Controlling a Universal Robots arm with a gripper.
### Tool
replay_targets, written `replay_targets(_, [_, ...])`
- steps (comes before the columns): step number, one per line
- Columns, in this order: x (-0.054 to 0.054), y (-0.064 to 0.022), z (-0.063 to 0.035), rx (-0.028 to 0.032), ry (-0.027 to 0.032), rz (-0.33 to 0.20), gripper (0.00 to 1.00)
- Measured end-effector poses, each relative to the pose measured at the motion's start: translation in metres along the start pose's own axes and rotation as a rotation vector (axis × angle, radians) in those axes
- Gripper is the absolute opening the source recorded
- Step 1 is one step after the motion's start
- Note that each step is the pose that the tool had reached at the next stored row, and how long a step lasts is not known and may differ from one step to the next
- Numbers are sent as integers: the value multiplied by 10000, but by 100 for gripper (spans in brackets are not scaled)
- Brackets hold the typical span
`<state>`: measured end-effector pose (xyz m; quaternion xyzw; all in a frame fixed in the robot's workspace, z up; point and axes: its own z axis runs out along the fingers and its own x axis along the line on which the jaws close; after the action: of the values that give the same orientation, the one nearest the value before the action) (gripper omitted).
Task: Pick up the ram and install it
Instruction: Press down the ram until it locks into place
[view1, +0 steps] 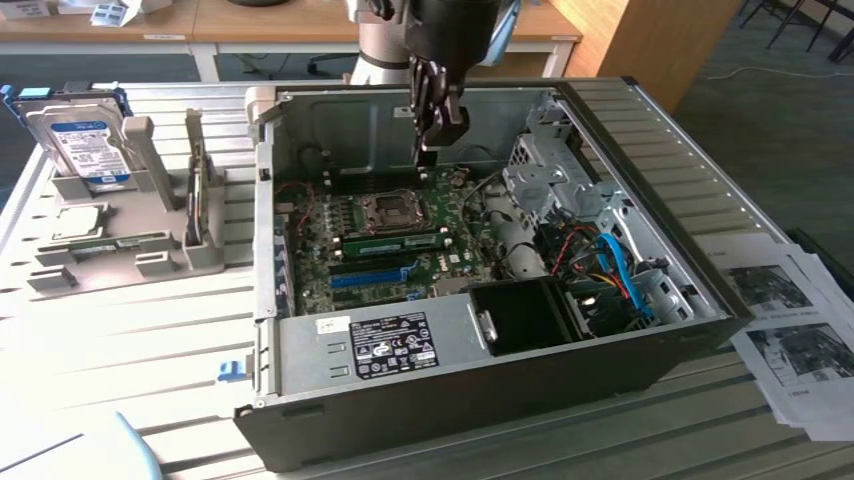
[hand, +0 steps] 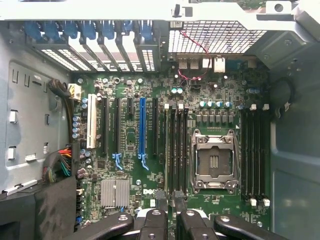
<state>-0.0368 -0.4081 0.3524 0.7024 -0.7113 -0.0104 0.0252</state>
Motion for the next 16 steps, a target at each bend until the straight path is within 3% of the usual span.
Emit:
replay_targets(10, [0, 0, 0, 0, 0, 0, 18])
replay_targets(12, [0, 0, 0, 1, 0, 0, 17])
replay_targets(13, [0, 0, 0, 0, 0, 0, 10])
replay_targets(16, [0, 0, 0, 1, 0, 0, 9])
